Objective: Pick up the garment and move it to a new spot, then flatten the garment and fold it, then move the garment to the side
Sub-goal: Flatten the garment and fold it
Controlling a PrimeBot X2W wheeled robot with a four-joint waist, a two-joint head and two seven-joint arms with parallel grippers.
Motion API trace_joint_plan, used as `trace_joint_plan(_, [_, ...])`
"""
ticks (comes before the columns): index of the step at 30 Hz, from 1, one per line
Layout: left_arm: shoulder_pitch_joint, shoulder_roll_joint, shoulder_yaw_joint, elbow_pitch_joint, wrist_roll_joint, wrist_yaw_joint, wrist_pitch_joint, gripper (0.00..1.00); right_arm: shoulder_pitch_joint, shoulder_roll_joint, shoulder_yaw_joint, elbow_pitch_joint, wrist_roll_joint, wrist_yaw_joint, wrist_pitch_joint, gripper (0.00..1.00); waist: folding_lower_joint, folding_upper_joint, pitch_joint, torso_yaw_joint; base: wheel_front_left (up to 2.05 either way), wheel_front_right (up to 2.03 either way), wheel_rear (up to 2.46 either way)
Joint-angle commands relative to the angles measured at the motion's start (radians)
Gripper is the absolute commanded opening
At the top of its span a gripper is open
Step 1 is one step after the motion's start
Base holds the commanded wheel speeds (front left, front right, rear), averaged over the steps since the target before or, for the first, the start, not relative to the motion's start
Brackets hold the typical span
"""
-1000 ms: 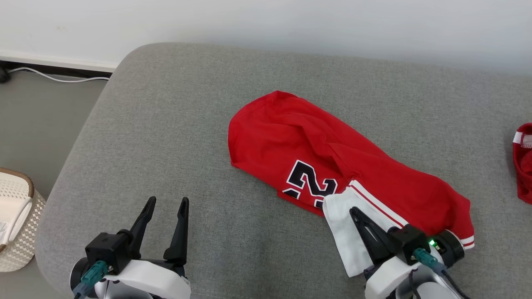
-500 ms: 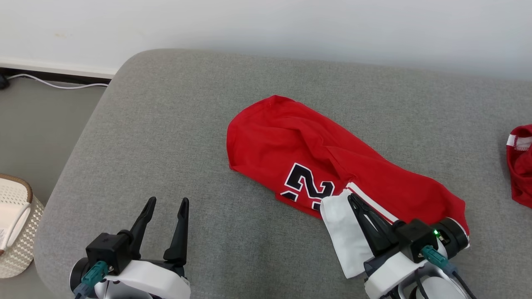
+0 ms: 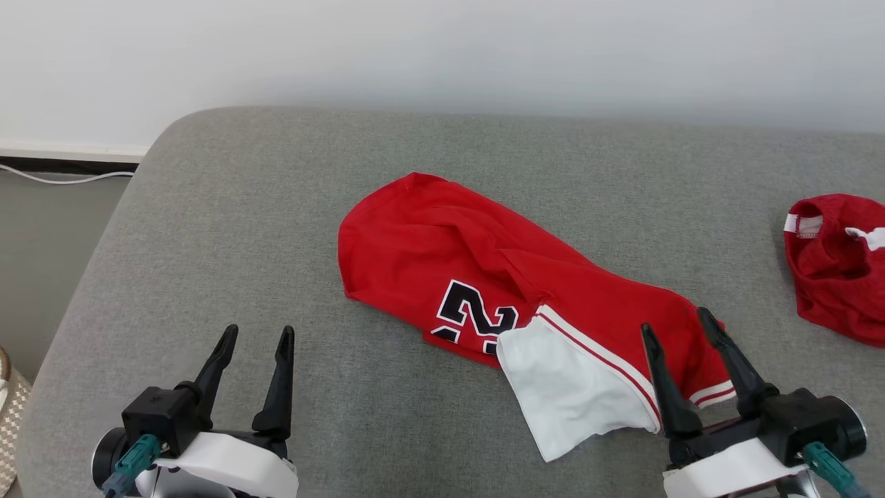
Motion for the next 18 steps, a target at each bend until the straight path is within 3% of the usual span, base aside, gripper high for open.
trace_joint_plan(1, [-0.019, 0.031, 0.045, -0.026, 0.005, 0.01, -0.003, 1.0, 0.003, 0.002, 0.0, -0.04, -0.006, 0.0, -0.013, 1.0, 0.0, 0.0, -0.007, -0.013, 0.0, 0.0, 0.0])
trace_joint_plan(18, [0.037, 0.071, 0.054, -0.029, -0.012, 0.034, 0.023, 1.0, 0.177, 0.027, -0.123, -0.057, -0.007, 0.0, -0.006, 1.0, 0.0, 0.0, -0.059, -0.036, 0.0, 0.0, 0.0])
